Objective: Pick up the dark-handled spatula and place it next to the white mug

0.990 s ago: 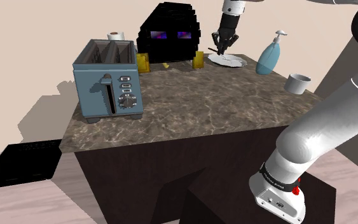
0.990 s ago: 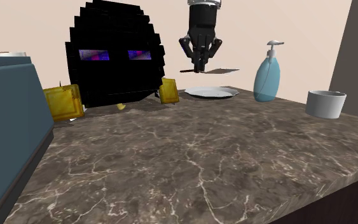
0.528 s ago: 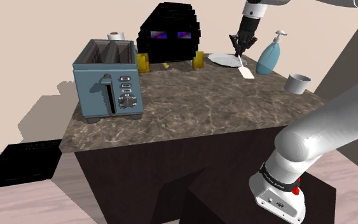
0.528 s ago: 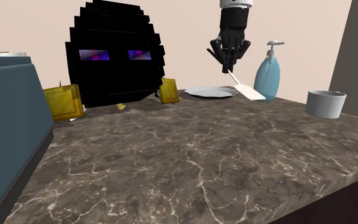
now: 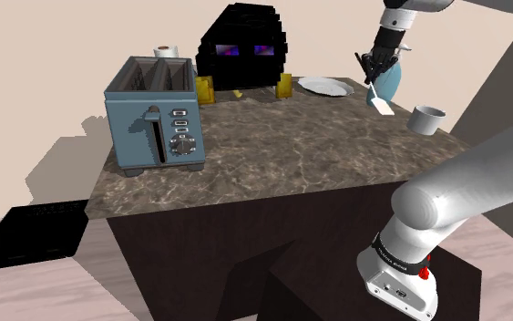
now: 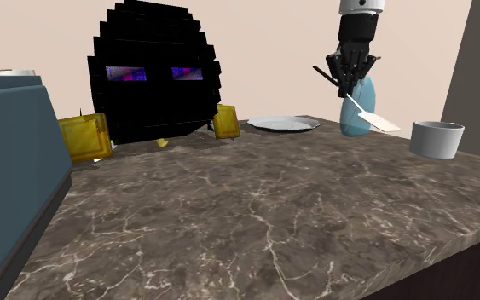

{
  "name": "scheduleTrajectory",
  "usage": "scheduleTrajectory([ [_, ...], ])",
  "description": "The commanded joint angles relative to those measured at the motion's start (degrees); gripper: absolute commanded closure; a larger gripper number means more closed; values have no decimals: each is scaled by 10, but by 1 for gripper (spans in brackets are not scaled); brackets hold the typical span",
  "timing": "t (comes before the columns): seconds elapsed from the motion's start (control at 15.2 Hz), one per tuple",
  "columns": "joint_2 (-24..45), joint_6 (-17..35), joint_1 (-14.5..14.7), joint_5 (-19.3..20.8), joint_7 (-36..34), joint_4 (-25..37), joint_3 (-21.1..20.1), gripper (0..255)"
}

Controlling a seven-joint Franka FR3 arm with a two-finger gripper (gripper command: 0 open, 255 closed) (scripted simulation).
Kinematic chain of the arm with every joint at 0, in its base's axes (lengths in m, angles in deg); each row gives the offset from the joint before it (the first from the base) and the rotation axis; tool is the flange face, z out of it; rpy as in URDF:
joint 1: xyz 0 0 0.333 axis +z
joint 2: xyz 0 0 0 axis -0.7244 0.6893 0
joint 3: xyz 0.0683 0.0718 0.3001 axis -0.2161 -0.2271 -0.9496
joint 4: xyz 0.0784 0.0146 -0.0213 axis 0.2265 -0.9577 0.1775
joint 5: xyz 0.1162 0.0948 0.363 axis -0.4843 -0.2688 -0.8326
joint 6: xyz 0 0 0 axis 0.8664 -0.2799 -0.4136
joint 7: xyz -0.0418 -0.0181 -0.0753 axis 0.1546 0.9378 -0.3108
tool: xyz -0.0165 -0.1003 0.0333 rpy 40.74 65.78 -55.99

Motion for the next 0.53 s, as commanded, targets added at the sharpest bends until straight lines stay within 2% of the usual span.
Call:
scheduleTrajectory([
  [0.0, 0, -3, -8, 5, 26, 4, 18, 255],
  [0.46, -5, 42, -15, 11, 37, -45, 30, 255],
])
